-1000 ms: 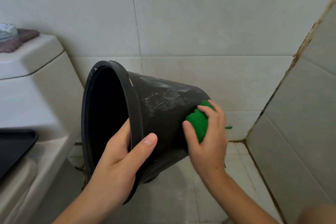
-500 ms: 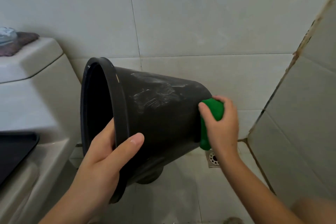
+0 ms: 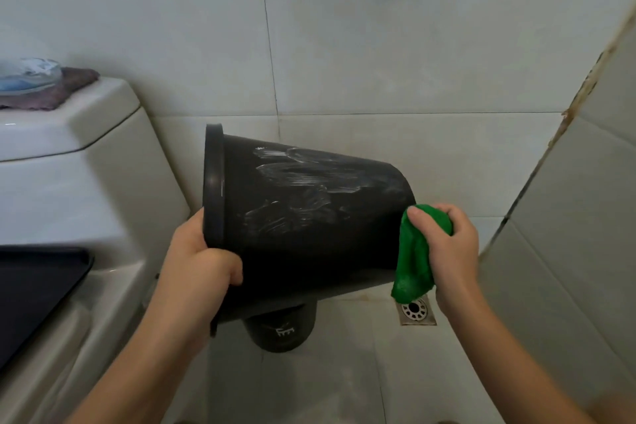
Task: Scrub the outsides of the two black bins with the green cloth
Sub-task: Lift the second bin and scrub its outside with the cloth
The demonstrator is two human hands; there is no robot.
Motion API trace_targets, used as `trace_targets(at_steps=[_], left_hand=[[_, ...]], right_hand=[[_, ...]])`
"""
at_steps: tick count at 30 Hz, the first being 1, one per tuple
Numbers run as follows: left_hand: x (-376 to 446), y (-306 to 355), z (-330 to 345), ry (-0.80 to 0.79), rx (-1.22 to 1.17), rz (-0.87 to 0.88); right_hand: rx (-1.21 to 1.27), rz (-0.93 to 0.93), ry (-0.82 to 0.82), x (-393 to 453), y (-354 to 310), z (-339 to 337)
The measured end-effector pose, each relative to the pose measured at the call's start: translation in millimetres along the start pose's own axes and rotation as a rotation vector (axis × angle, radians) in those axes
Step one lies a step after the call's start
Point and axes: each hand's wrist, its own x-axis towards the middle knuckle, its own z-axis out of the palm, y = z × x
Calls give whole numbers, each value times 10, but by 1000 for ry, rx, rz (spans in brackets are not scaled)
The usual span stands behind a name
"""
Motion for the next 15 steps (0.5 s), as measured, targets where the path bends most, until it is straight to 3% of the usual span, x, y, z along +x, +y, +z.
trace_targets(at_steps=[2,4,7,9,12,15], left_hand=[[-22,48,45,-7,-116,-89],[-15,70,44,-12,-87,-158],[47,65,16,58,23,-48],[57,63,-38,-2,34,1],[42,96,-97,-132,-79,-28],[72,112,-138,-93,-130,-94]], right_hand=[[-8,-1,19,-36,36,17],[-21,8,29,-47,68,24],[-32,7,30,-37,97,40],[-25,20,33,-31,112,50],[24,72,45,-29,141,60],[41,86,38,-53,160,92]])
